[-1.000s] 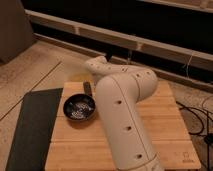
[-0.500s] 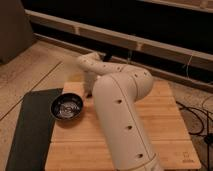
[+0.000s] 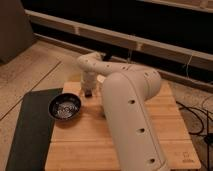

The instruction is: Push the ceramic bowl across the table

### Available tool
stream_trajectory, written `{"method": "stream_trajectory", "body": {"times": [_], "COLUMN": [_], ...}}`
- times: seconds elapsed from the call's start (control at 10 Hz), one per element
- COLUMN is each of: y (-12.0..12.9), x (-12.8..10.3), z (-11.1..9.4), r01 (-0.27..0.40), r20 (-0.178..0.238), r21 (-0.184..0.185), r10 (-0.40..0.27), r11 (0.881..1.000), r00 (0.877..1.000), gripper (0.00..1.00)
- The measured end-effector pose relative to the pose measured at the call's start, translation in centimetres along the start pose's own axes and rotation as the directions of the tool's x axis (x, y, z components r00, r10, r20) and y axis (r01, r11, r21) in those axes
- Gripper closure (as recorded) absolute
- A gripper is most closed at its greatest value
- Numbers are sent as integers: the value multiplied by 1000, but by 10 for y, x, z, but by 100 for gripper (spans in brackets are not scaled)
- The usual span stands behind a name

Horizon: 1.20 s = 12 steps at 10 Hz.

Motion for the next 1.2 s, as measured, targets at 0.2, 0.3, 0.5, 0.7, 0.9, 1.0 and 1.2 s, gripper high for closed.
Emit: {"method": "stream_trajectory", "body": {"times": [0.2, 0.3, 0.5, 0.7, 0.9, 1.0, 1.2], "y": [2, 2, 6, 15, 12, 8, 7], "x": [0, 0, -1, -13, -28, -33, -28], "z": [0, 0, 6, 14, 0, -15, -31], "r01": [2, 1, 13, 78, 114, 116, 119], "r20": [0, 0, 6, 75, 167, 220, 267], "r21": [-1, -2, -16, 12, 81, 111, 153], "r10": [-2, -1, -13, -78, -127, -138, -157], "r11": [1000, 1000, 1000, 997, 990, 987, 981], "r00": [1000, 1000, 1000, 994, 978, 966, 951], "gripper": [35, 35, 35, 35, 35, 35, 35]}}
